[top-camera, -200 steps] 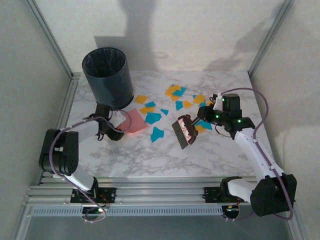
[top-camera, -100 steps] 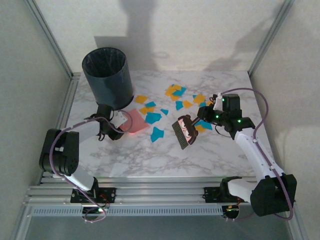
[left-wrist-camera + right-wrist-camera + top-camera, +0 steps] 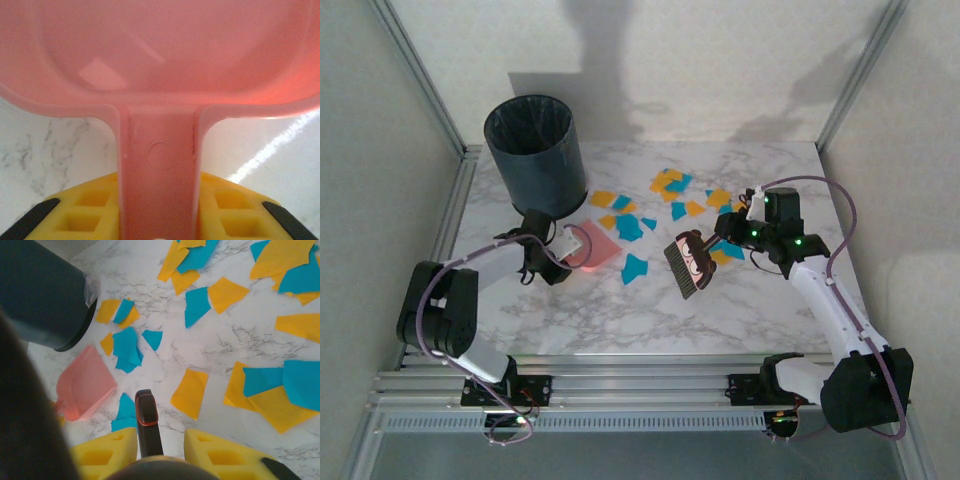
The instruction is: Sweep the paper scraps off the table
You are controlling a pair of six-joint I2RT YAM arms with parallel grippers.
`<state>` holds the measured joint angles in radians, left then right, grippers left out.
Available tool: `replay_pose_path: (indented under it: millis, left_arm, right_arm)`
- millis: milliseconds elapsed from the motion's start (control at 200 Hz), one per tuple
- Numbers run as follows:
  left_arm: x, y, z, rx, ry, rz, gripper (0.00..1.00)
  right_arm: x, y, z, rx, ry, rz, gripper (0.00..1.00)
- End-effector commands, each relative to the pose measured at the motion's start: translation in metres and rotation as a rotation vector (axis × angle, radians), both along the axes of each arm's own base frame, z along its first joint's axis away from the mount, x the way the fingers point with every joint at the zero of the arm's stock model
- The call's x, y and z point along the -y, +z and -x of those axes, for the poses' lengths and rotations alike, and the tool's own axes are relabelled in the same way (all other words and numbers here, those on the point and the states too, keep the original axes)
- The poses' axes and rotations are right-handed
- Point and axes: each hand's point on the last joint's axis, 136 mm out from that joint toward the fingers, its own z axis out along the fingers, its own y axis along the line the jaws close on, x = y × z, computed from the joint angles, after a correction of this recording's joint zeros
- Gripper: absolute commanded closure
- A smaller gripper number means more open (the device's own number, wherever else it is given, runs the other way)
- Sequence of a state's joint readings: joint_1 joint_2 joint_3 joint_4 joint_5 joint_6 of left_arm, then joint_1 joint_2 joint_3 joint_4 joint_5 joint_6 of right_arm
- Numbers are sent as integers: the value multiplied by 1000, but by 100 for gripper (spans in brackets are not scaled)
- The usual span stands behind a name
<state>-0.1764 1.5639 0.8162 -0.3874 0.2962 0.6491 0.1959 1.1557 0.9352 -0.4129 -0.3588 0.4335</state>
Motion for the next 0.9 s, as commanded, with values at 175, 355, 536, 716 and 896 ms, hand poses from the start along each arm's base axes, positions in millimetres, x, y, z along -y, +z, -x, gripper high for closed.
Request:
replay_pose_path:
  millis: [175,355,536,716,896]
  left_arm:
    - [9,43,23,-68,-10,-4,95]
    - [18,71,30,-50,-22,11,100]
    - [44,96,41,-22,-51,73,100]
    - [45,104,46,23,-37,-2,100]
    - [43,103,46,32,-18,-24,100]
  right_arm:
    - [-1,15,-6,46,2,-24,86]
    - [-4,18,-10,55,3,-47,87]
    - [-5,18,-11,59,7,-44,86]
    - [-7,19,-11,60,14,-53,86]
    - [-7,22,-12,70,16,-52,86]
